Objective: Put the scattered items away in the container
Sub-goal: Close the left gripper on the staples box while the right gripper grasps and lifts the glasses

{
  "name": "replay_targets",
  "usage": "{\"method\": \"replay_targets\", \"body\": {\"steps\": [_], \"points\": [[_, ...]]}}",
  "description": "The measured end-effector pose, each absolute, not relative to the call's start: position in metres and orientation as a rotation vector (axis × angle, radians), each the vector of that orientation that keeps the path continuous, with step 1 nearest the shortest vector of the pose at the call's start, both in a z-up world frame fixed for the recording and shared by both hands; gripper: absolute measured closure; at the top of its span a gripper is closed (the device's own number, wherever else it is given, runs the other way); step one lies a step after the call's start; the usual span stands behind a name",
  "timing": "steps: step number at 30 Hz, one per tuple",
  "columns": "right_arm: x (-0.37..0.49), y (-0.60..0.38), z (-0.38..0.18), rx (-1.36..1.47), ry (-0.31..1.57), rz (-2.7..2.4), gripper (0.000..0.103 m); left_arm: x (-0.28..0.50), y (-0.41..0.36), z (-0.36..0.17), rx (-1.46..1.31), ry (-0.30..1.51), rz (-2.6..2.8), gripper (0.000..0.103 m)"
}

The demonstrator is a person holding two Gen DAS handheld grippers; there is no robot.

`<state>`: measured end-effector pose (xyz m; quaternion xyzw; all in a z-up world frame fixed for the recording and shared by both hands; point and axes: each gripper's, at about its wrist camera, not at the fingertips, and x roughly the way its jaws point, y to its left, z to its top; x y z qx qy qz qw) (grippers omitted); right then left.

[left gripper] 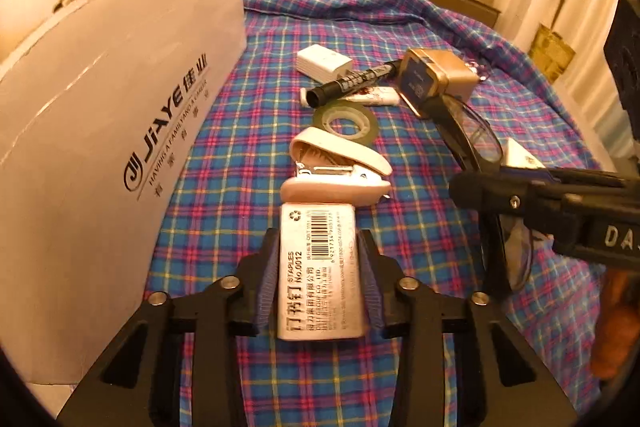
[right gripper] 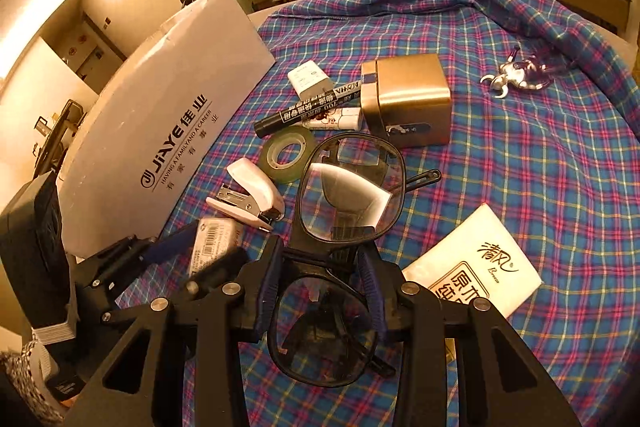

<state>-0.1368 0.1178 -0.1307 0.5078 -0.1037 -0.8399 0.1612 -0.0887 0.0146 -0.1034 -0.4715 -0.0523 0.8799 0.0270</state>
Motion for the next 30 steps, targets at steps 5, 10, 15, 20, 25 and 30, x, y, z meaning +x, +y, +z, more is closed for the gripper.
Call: {"method": "replay_targets", "body": {"steps": [5,10,15,20,25,30], "points": [[-0.134,0.115,-0.123,1.418,-0.288,-2.410,0.063,-0.080,0.003,-0.104,-1.451,-0.245,2.696,0.045],[-0.133,0.102,-0.137,1.404,-0.276,-2.416,0.063,-0.075,0.013,-0.104,-1.437,-0.112,2.695,0.064],[-0.112,0.103,-0.142,1.356,-0.284,-2.435,0.063,-0.069,0.004,-0.090,-1.378,-0.161,2.697,0.064],[-0.103,0.099,-0.135,1.313,-0.304,-2.448,0.063,-0.058,-0.003,-0.069,-1.296,-0.150,2.739,0.064],[-0.094,0.090,-0.127,1.262,-0.298,-2.473,0.063,-0.053,-0.009,-0.051,-1.234,-0.170,2.769,0.064],[-0.081,0.080,-0.111,1.193,-0.262,-2.534,0.063,-0.048,-0.016,-0.032,-1.163,-0.195,2.792,0.064]]}}
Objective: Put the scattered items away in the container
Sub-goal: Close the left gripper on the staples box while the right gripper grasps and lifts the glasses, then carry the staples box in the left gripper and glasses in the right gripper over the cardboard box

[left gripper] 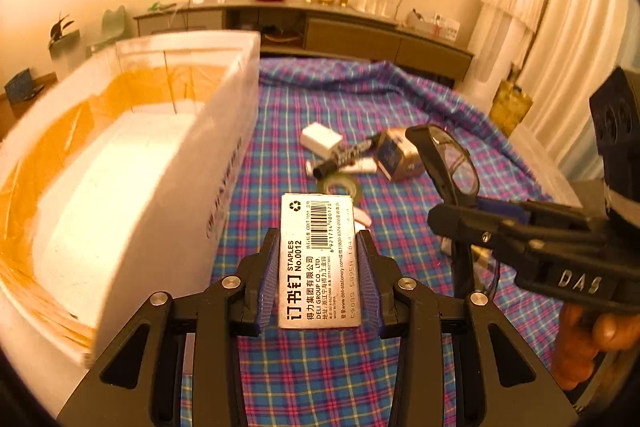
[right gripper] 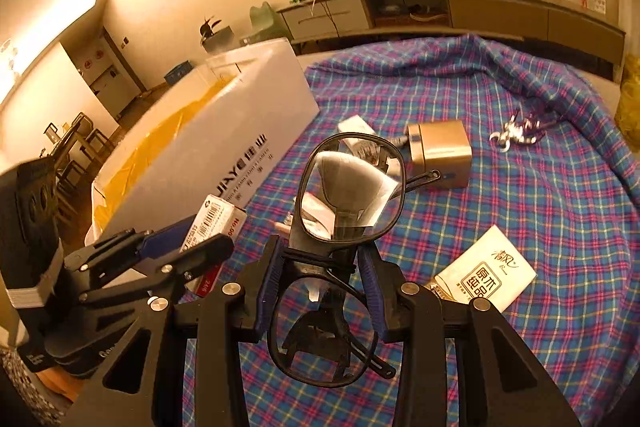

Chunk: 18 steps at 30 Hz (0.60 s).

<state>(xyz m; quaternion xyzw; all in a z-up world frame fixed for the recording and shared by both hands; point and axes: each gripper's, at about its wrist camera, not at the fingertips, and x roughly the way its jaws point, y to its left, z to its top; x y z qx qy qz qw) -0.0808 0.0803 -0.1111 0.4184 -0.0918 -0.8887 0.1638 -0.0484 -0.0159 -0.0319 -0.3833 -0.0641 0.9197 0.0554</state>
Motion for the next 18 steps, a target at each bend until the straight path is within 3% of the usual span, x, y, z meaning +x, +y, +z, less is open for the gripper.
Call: {"method": "replay_targets", "body": {"steps": [18], "points": [[-0.062,0.038,-0.077,1.063,-0.281,-2.630,0.063,-0.036,-0.055,0.012,-1.010,-0.343,2.807,0.064]]}}
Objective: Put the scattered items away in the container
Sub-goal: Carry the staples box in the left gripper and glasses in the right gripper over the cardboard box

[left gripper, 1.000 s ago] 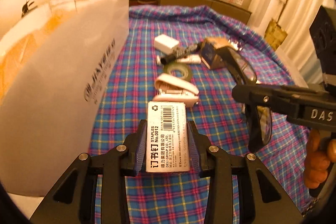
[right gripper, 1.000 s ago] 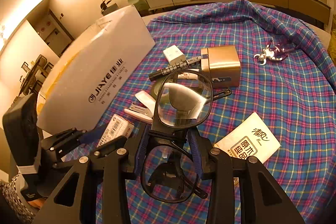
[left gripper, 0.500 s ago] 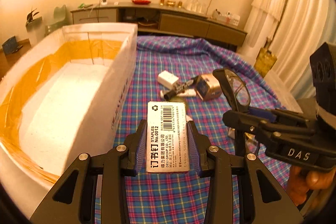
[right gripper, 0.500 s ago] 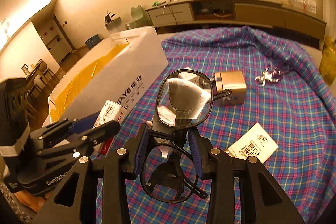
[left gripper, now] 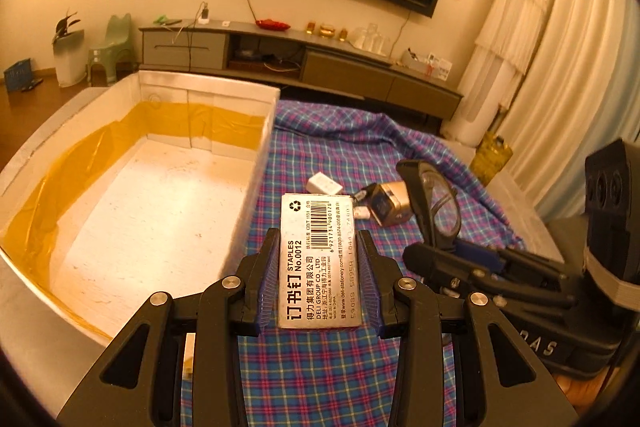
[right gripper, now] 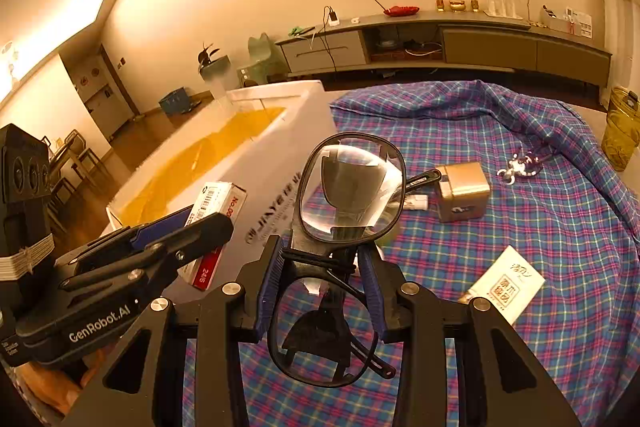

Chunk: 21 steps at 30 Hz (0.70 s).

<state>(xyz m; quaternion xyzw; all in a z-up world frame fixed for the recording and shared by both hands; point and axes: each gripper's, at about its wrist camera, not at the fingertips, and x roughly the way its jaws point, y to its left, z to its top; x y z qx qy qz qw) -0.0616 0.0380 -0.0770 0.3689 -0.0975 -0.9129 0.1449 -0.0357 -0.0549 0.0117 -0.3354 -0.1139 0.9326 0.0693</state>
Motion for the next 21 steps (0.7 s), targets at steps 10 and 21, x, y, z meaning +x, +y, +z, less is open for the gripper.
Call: {"method": "replay_targets", "body": {"steps": [10,21], "points": [[-0.058,0.004,-0.062,1.041,-0.327,-2.596,0.063,-0.029,-0.087,0.030,-0.957,-0.462,2.817,0.064],[-0.060,-0.022,-0.031,0.989,-0.252,-2.609,0.063,-0.028,-0.115,0.041,-0.928,-0.540,2.824,0.064]]}}
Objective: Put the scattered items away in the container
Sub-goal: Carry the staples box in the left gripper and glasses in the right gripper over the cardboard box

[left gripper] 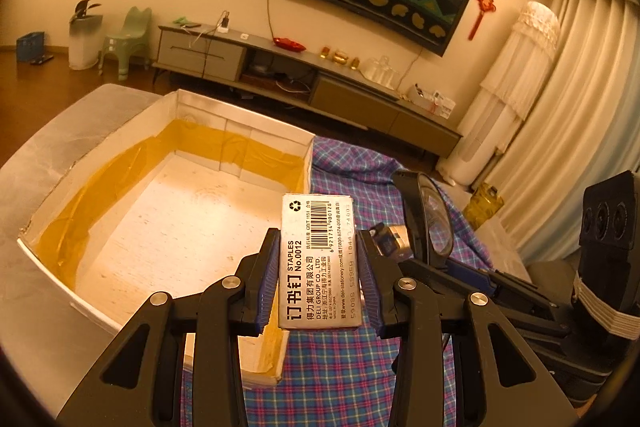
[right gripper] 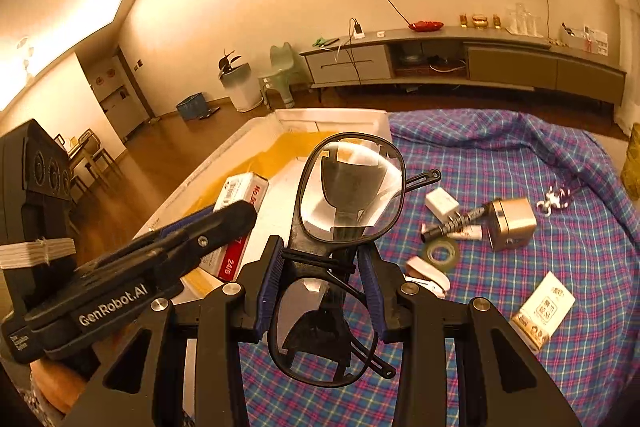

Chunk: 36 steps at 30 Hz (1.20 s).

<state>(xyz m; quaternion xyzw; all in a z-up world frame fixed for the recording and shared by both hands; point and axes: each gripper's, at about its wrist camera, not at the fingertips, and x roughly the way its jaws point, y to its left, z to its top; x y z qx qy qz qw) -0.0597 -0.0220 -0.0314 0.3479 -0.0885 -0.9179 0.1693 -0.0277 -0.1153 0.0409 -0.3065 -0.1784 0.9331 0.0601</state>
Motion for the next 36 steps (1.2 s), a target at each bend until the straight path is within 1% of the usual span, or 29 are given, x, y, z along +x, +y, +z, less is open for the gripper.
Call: {"method": "replay_targets", "body": {"steps": [17,28,36], "points": [[-0.074,-0.051,-0.006,0.946,-0.162,-2.586,0.063,-0.034,-0.154,0.051,-0.892,-0.632,2.834,0.064],[-0.090,-0.057,-0.005,0.951,-0.157,-2.557,0.063,-0.043,-0.175,0.057,-0.887,-0.701,2.824,0.064],[-0.102,-0.065,-0.001,0.946,-0.147,-2.530,0.063,-0.055,-0.185,0.057,-0.899,-0.719,2.829,0.064]]}}
